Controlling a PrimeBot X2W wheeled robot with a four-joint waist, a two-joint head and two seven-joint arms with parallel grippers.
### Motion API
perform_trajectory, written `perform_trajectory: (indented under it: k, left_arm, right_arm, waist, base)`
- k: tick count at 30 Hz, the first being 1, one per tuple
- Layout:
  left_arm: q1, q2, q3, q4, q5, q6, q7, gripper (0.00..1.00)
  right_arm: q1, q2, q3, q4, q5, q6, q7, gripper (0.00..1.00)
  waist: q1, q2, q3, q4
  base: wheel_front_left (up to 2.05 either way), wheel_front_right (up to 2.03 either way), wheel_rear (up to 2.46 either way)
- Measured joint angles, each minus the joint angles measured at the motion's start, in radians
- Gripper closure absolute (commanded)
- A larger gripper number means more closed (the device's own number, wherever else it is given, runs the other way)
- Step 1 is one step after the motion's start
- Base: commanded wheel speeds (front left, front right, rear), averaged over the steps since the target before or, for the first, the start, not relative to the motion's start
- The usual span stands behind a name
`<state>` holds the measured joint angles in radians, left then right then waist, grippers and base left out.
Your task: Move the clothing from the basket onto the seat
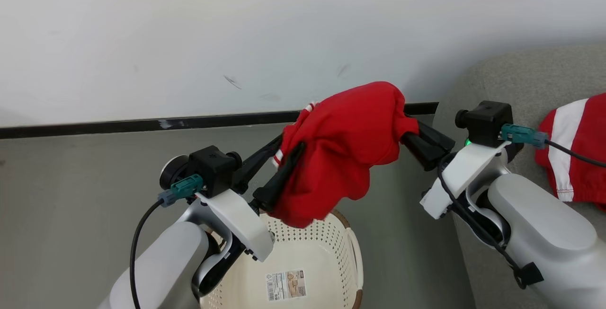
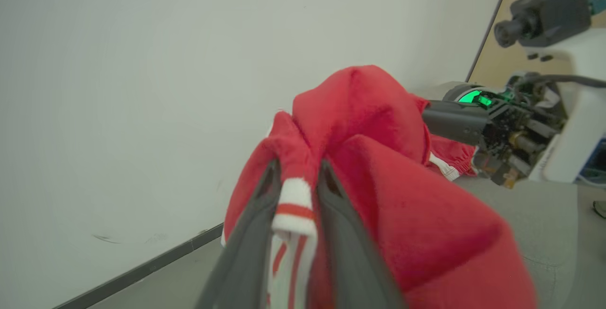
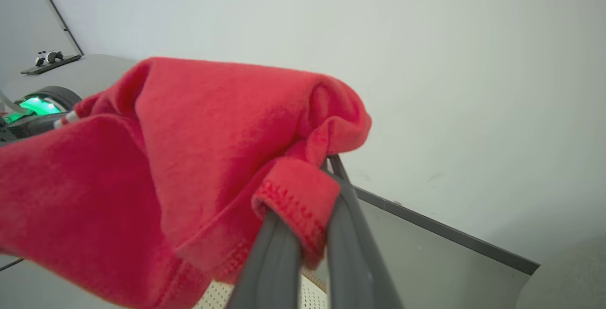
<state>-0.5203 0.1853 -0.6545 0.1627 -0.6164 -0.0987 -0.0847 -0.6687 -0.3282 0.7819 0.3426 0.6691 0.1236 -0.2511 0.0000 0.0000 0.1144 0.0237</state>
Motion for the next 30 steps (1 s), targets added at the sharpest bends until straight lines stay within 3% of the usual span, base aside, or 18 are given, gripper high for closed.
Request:
perform_trajectory:
  k: [1, 14, 30]
  left_arm:
    - [0.000, 0.000, -0.001, 0.000, 0.000, 0.000, 0.000, 0.00]
    - [0.019, 0.000, -0.015, -0.014, -0.017, -0.001, 0.000, 0.00]
    - [0.041, 0.012, -0.052, -0.025, -0.016, -0.010, 0.000, 0.00]
  right_arm:
    - [0.006, -0.004, -0.010, -0.007, 0.000, 0.000, -0.001, 1.00]
    - [0.048, -0.044, -0.077, -0.053, -0.026, 0.000, -0.001, 1.00]
    - [0.089, -0.141, -0.300, -0.151, -0.066, 0.000, -0.001, 1.00]
  waist:
    - [0.0000, 0.0000, -0.001, -0.002]
    - [0.0000, 0.0000, -0.004, -0.045]
    - [0.0000, 0.0000, -0.013, -0.129]
  base:
    - [0.00, 0.00, 0.00]
    - [0.00, 0.00, 0.00]
    - [0.00, 0.00, 0.00]
